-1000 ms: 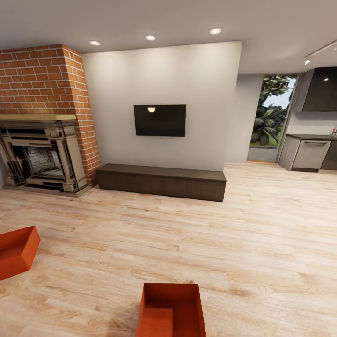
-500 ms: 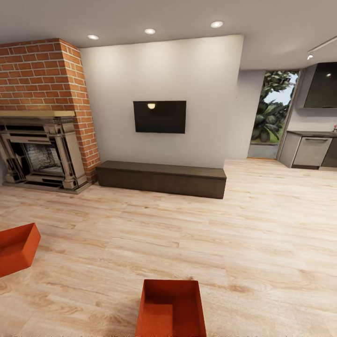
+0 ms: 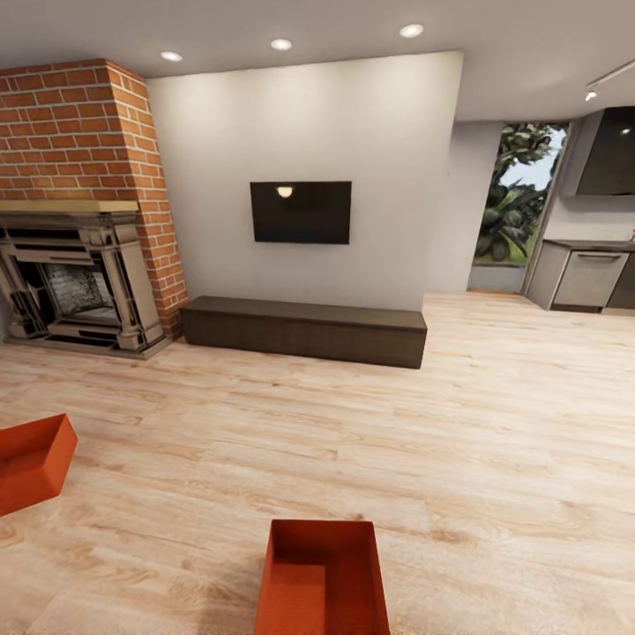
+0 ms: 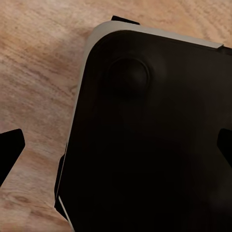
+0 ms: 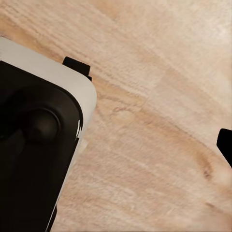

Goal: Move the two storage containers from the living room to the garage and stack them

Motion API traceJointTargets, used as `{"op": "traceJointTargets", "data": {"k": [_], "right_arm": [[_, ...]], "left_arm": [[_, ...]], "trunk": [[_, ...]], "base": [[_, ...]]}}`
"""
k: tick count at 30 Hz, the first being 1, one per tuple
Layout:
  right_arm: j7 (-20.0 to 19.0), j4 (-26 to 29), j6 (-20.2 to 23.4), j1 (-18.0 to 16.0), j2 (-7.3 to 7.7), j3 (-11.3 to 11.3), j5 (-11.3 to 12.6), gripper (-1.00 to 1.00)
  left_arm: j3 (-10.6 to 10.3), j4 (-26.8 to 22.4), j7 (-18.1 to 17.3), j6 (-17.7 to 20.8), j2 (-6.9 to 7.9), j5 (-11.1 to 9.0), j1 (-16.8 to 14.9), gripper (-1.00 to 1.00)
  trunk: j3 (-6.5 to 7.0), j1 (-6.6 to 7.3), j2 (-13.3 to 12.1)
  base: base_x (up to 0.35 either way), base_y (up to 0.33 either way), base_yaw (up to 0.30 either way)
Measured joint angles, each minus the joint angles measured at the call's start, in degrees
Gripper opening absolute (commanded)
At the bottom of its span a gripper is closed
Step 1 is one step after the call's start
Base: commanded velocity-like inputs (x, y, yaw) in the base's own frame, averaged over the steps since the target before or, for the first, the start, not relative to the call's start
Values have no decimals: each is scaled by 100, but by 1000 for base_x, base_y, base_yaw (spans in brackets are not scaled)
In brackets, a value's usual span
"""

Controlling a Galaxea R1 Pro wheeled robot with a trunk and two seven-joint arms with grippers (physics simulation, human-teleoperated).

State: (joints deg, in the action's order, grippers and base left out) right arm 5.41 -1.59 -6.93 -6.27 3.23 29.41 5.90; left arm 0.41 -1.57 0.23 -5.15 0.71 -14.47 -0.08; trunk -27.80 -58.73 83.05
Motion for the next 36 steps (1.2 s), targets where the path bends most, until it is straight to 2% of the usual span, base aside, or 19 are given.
{"op": "traceJointTargets", "data": {"k": [36], "right_arm": [[19,0,-122,0,12,-24,6,100]], "left_arm": [[-1,7,1,9,-1,-2,0,100]], "trunk": [[-334,0,0]], "base": [[0,0,0]]}}
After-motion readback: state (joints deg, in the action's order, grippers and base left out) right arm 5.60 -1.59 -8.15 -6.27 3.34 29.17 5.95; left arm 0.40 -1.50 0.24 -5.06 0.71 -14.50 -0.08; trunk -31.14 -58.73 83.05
